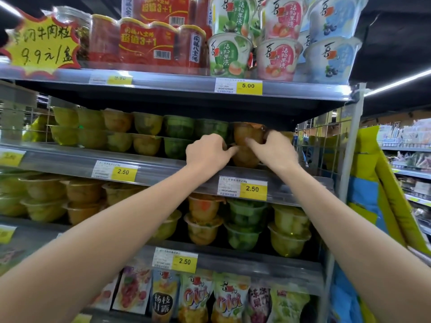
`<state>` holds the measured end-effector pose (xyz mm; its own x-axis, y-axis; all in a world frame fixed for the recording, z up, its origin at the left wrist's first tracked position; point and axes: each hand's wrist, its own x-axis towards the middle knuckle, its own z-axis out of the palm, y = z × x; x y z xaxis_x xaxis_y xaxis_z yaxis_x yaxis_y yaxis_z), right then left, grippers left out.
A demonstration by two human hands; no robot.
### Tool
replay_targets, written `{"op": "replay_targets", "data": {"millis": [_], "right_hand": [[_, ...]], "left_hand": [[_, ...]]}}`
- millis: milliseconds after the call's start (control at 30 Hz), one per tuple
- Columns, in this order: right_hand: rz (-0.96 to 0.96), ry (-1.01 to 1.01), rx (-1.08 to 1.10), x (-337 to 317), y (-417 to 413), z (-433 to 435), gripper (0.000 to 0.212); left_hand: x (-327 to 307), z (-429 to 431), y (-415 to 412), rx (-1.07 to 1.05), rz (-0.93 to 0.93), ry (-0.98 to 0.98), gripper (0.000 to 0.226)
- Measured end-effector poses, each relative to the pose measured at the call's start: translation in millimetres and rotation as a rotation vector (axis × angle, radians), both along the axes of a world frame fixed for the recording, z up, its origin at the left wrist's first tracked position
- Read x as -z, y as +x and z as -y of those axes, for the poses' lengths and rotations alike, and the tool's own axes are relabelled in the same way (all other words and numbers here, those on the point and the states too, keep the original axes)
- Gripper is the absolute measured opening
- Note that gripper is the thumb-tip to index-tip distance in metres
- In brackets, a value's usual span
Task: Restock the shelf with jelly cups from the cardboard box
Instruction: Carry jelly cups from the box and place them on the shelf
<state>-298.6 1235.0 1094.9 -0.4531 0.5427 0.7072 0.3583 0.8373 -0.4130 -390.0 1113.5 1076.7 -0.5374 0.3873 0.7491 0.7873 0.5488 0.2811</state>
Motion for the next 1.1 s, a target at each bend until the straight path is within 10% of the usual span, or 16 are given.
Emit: {"op": "replay_targets", "data": {"millis": [467, 1100], "right_hand": [[0.094, 0.545, -0.332, 106, -16, 162, 0.040], [0.615, 0.371, -1.165, 321, -59, 527, 0.044]], "left_hand": [[125, 191, -1, -0.135, -0.380, -0.215, 0.049], [333, 587, 98, -0.741, 0.488, -0.496, 0.060]]}}
